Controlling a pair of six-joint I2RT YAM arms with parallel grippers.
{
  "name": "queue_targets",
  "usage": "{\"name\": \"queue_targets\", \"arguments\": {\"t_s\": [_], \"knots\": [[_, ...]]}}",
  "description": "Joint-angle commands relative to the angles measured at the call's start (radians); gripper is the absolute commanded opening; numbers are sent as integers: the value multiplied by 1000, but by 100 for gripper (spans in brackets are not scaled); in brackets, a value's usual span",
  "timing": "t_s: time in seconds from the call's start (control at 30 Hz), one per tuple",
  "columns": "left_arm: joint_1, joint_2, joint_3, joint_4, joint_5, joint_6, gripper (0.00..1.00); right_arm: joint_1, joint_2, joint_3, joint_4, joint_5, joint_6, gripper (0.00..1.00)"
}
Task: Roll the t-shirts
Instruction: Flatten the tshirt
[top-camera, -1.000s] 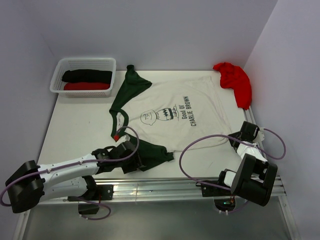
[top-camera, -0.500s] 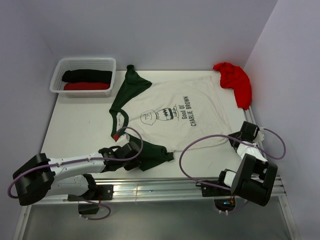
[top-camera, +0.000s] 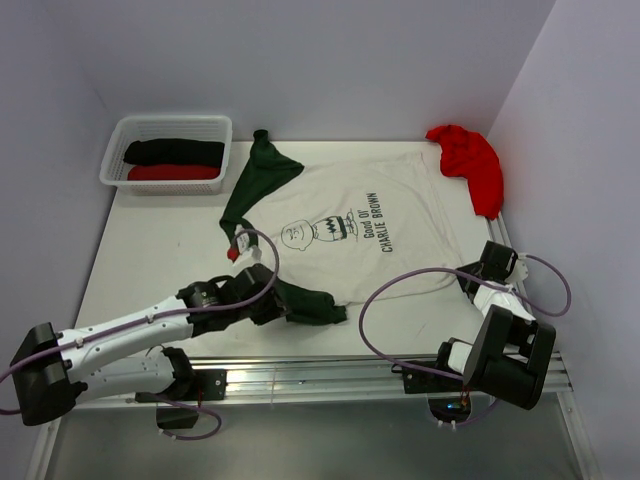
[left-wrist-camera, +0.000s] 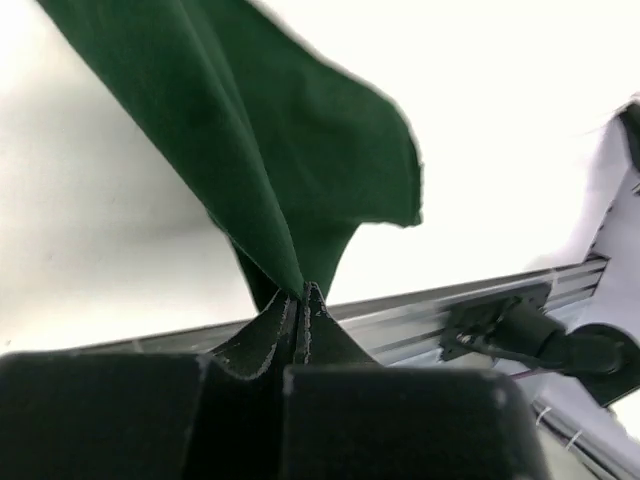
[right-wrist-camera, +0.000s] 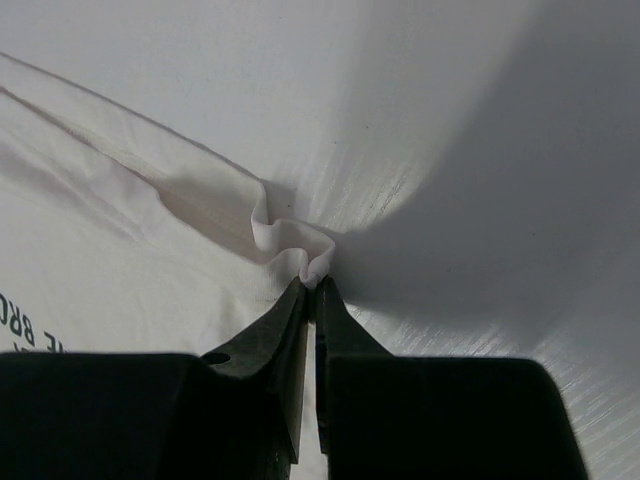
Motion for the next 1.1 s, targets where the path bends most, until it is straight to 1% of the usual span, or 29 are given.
{"name": "queue_targets", "arguments": {"t_s": [0.0, 0.1, 0.2, 0.43, 0.6, 0.87, 0.97, 1.0, 1.07], "knots": [[84, 25, 46, -21, 48, 60, 0, 12, 22, 16, -26, 2, -18, 0], [164, 62, 52, 17, 55, 108, 0, 13, 22, 16, -26, 3, -20, 0], [215, 89, 72, 44, 58, 145, 0, 13, 24, 18, -24, -1, -20, 0], [312, 138, 143, 65, 62, 220, 0, 13, 31, 21, -21, -1, -20, 0], [388, 175, 186, 115, 111, 264, 0, 15, 33, 21, -20, -1, -22, 0], [428, 371, 281, 225, 190, 296, 0, 15, 31, 22, -21, -1, -22, 0], [432, 456, 351, 264, 200, 315, 0, 15, 31, 22, -20, -1, -20, 0], [432, 479, 368, 270, 226, 333, 0, 16, 31, 22, -20, -1, -22, 0], [432, 543, 408, 246, 251, 384, 6, 15, 30, 22, -20, -1, -20, 0]]}}
